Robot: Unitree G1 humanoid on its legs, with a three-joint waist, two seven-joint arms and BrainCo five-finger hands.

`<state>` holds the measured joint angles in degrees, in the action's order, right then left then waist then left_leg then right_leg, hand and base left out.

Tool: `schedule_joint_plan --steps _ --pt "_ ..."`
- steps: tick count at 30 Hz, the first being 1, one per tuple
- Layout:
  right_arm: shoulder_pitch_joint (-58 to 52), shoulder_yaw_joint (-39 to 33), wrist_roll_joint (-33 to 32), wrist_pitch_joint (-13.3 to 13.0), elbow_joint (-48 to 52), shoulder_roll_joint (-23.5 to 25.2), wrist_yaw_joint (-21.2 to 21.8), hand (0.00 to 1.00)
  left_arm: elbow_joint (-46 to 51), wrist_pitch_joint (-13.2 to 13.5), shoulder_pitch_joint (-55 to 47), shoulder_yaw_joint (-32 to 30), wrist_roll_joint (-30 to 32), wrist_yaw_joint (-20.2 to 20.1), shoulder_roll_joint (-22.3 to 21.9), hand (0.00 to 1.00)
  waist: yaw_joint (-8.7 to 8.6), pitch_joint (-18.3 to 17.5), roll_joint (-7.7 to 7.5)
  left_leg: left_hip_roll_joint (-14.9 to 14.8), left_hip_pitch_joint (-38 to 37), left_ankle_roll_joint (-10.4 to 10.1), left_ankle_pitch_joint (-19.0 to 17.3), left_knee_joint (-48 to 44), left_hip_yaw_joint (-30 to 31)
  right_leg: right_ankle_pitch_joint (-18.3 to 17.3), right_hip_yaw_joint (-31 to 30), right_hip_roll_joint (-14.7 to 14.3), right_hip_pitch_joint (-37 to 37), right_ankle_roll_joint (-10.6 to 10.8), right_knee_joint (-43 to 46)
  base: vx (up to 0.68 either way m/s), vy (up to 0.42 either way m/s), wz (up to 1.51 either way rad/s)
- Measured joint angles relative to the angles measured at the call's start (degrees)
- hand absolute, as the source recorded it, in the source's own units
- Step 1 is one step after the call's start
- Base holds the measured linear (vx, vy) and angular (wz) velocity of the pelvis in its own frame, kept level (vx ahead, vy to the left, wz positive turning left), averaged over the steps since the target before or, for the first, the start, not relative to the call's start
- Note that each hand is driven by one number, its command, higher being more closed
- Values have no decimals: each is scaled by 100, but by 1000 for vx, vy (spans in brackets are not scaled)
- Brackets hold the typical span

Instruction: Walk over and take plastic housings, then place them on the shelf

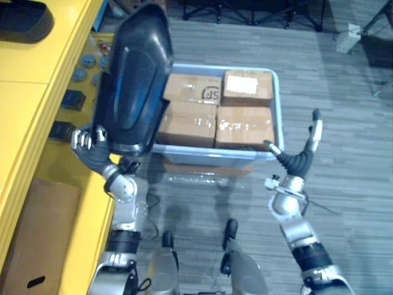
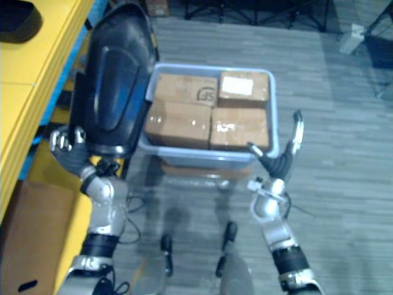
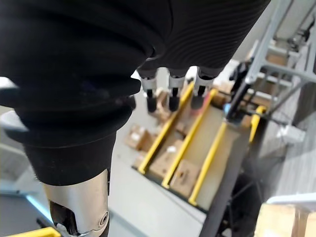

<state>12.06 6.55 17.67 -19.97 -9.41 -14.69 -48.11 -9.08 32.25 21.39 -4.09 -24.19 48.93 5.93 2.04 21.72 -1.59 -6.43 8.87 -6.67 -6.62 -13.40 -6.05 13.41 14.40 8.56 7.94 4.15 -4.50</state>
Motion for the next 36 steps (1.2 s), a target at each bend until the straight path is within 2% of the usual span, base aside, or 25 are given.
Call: schedule_joint_plan --steps 2,4,6,9,10,11,16,17,21,24,27,29,31,35,36 --pt "-124 -105 2 -2 -2 47 62 0 164 59 -165 -84 86 208 -41 100 -7 -104 4 1 -9 2 3 7 28 -7 35 29 -11 9 0 38 48 9" --pt "-289 -152 0 -32 -31 98 63 0 399 66 -323 -273 460 533 -125 100 -22 -204 20 8 -94 2 5 59 85 -25 143 41 -121 25 -1 64 26 17" --pt "-525 -149 0 -209 -61 224 65 0 911 64 -665 -494 866 882 -226 100 -4 -382 36 28 -206 6 7 176 148 -107 272 53 -250 63 -2 47 12 20" --pt "-745 -136 3 -362 -111 352 70 0 1610 59 -1047 -754 1185 1022 -308 100 50 -507 80 59 -307 9 8 240 297 -203 459 59 -436 88 -6 53 -1 33" --pt "-890 -63 7 -401 -164 450 69 0 2039 59 -1338 -955 1217 1073 -377 100 98 -736 98 95 -293 12 18 319 413 -260 596 67 -465 101 -9 51 6 36" --pt "-938 -29 8 -404 -183 475 67 0 2182 60 -1437 -1051 1239 1076 -426 100 128 -800 114 98 -313 13 21 337 457 -276 631 67 -508 107 -12 75 11 39" --pt "-942 165 10 -406 -475 683 146 0 3001 49 -2285 -1803 1328 1050 -673 100 495 -1281 205 137 -499 13 43 497 737 -431 997 90 -810 154 -17 59 15 31" --pt "-930 269 11 -402 -507 691 241 0 3151 13 -2453 -2045 1321 960 -687 100 614 -1376 210 144 -494 11 50 499 806 -437 1099 90 -838 147 -18 37 15 31" --pt "-864 282 7 -384 -571 823 358 0 3297 -3 -2751 -2500 1274 664 -702 100 754 -1497 180 204 -496 25 87 514 1070 -474 1442 128 -1014 164 -62 -1 17 37" --pt "-701 361 -7 -258 -658 842 533 0 3334 -25 -2996 -2995 914 349 -726 100 935 -1626 87 254 -492 36 96 535 1272 -563 1726 166 -1152 171 -69 -19 16 32" --pt "-664 438 -7 -125 -733 917 679 0 3372 -35 -3216 -3500 641 204 -927 100 1098 -1727 -7 289 -472 20 125 577 1494 -681 1964 162 -1244 181 -70 -6 4 37" --pt "-665 441 -7 -33 -736 936 738 0 3386 -30 -3382 -3720 434 172 -1056 100 1176 -1742 -17 312 -472 9 136 591 1642 -743 2137 163 -1326 176 -69 17 1 40" --pt "-667 441 -7 63 -748 935 815 0 3388 -21 -3549 -3949 300 161 -1111 100 1329 -1766 -22 324 -467 1 139 593 1776 -799 2277 157 -1403 197 -68 28 9 42" --pt "-693 435 -13 210 -747 935 856 0 3433 8 -3798 -4145 -77 -71 -1132 100 1407 -1906 -26 416 -158 22 174 501 1999 -811 2820 203 -1558 257 -14 66 1 72" --pt "-749 382 -18 291 -746 911 858 0 3480 7 -3825 -4104 -212 -271 -1132 100 1298 -1904 10 440 69 105 231 295 1761 -824 3241 240 -1754 281 -12 30 45 169"
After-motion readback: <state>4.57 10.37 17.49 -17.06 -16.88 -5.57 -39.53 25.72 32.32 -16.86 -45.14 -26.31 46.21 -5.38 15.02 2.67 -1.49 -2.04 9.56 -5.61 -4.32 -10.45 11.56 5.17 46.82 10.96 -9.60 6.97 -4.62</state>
